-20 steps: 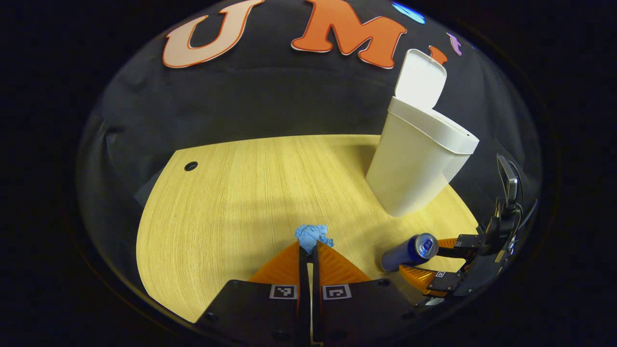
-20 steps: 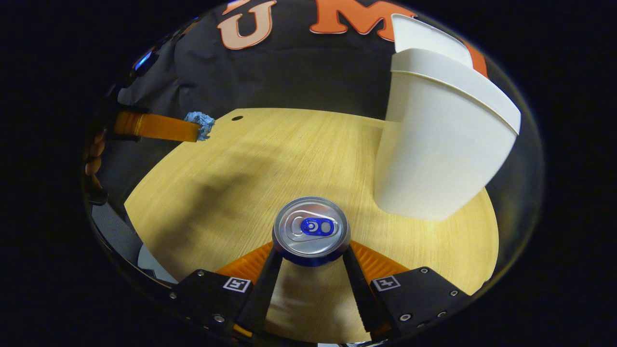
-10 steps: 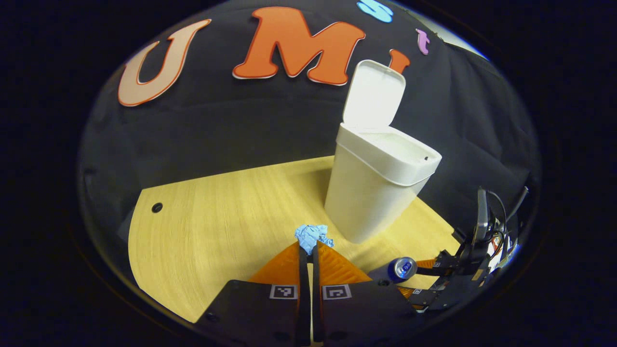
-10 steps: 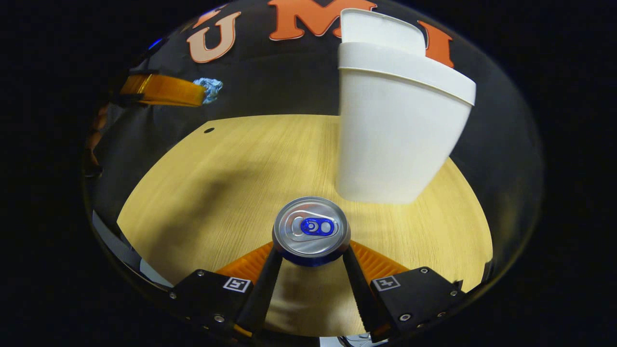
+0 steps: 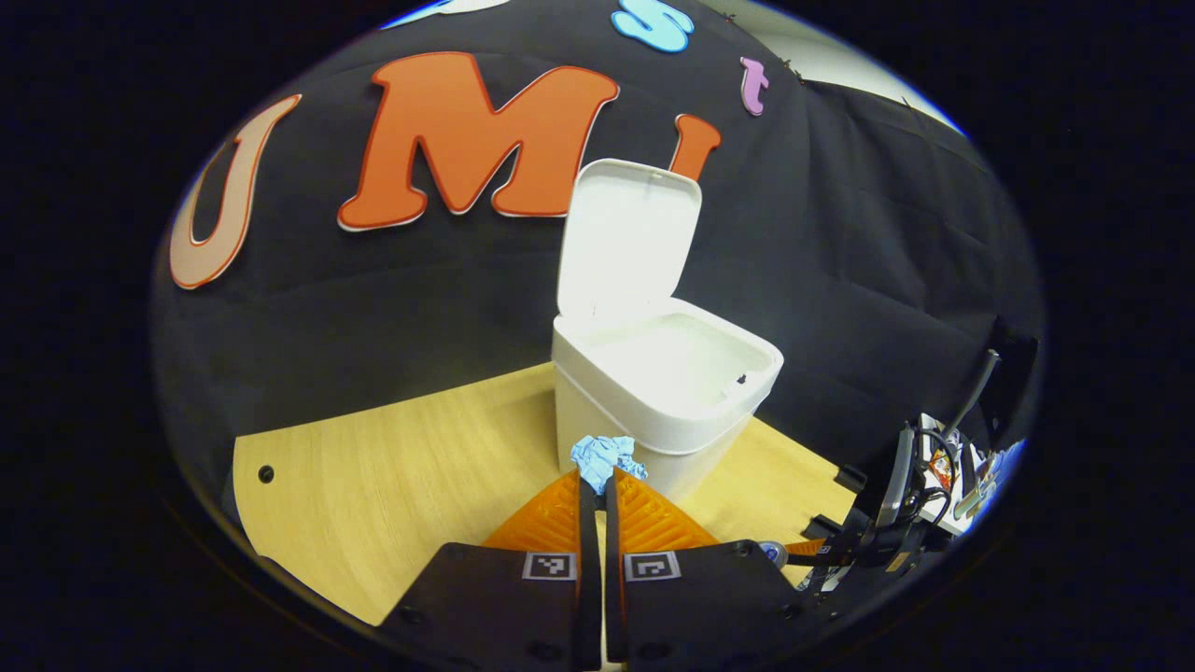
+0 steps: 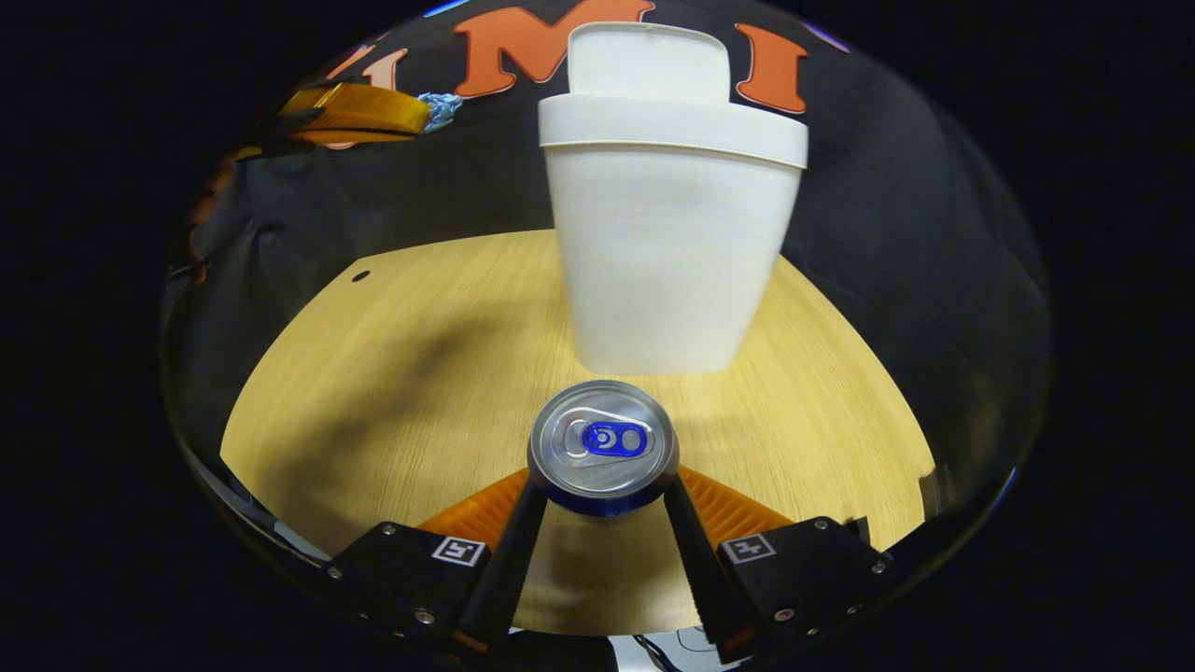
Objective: Press the lid of the desktop garbage bin to open it, pick up the crumpled paper on the desktop and throw it into the bin, then pick up the pop can on the desktop and drop it into the bin, and finally close the garbage bin lid.
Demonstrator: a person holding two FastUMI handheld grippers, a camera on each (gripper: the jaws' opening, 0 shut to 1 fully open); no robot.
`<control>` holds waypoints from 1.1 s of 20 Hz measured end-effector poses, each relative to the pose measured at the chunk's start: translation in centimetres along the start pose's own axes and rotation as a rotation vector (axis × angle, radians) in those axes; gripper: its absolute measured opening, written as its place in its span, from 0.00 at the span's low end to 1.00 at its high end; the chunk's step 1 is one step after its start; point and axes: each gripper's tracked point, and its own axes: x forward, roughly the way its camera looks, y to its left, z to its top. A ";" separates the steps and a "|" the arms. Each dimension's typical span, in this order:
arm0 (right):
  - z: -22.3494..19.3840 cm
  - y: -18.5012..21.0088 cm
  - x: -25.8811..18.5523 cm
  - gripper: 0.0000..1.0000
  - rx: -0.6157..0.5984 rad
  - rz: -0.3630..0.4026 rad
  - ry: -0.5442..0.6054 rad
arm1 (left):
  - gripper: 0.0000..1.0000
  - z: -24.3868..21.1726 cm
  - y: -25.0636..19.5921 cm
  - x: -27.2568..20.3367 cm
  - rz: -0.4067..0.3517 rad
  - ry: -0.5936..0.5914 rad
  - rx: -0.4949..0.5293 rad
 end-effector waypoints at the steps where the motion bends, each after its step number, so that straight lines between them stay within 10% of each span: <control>1: -0.1 -0.6 0.0 0.77 0.009 -0.009 -0.002 | 0.07 0.7 -0.7 0.4 -0.011 -0.009 0.011; 14: -0.4 -6.2 -2.2 0.77 0.102 -0.109 -0.041 | 0.11 4.6 -6.2 7.5 -0.062 -0.043 0.063; 17: -0.5 -7.3 -2.8 0.77 0.105 -0.117 -0.046 | 0.24 4.6 -7.0 8.5 -0.070 -0.034 0.086; 18: -0.4 -7.5 -2.9 0.72 0.105 -0.117 -0.048 | 0.48 4.7 -7.1 8.7 -0.069 -0.035 0.092; 22: 1.1 -8.6 -3.3 0.77 0.099 -0.118 -0.066 | 0.82 4.8 -7.3 8.6 -0.061 -0.046 0.099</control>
